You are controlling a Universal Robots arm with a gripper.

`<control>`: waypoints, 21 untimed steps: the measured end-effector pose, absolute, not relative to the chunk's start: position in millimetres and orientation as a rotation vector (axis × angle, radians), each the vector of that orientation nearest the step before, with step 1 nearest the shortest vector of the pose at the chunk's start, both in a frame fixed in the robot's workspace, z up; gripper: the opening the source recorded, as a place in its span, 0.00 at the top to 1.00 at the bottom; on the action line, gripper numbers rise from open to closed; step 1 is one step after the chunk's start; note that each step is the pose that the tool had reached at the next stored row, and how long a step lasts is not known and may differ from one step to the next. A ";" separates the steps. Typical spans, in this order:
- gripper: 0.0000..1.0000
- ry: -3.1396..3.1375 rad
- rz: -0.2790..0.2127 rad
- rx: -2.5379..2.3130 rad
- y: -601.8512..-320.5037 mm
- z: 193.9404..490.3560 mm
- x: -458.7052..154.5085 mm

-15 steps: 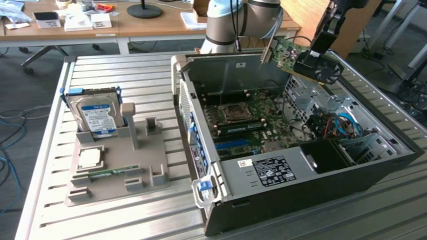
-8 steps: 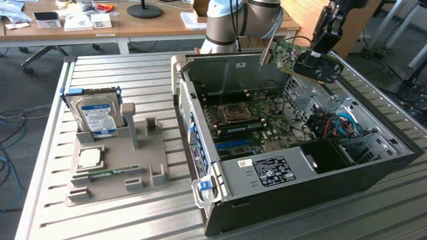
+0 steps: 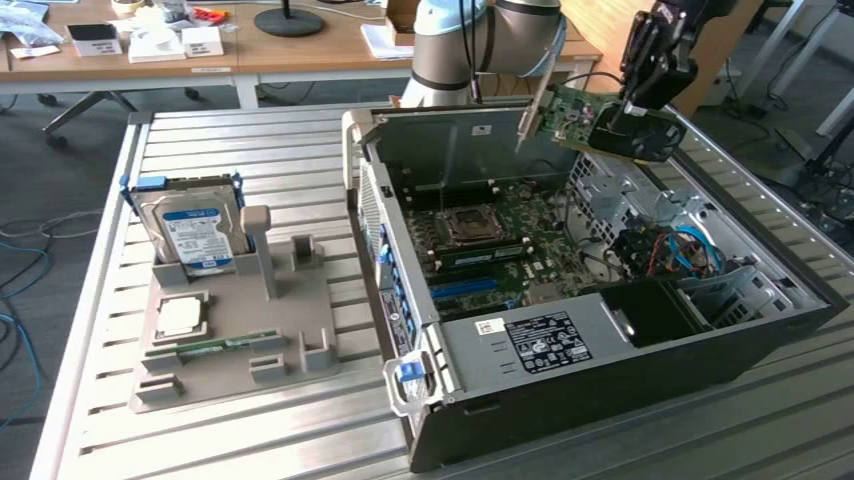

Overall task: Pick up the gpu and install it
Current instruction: 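Insert the gpu into the slot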

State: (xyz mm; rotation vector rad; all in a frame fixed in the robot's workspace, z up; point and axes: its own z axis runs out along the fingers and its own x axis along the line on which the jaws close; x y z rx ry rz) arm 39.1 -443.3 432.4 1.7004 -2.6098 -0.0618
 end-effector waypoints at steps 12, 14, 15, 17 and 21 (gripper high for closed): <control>0.73 -2.458 -0.109 1.946 -443.3 430.4 39.1; 0.73 -2.422 -0.108 1.990 -443.3 429.7 39.1; 0.73 -2.402 -0.108 2.012 -443.3 429.3 39.1; 0.73 -2.383 -0.108 2.035 -443.3 429.3 39.1; 0.73 -2.384 -0.102 2.045 -443.2 429.0 38.9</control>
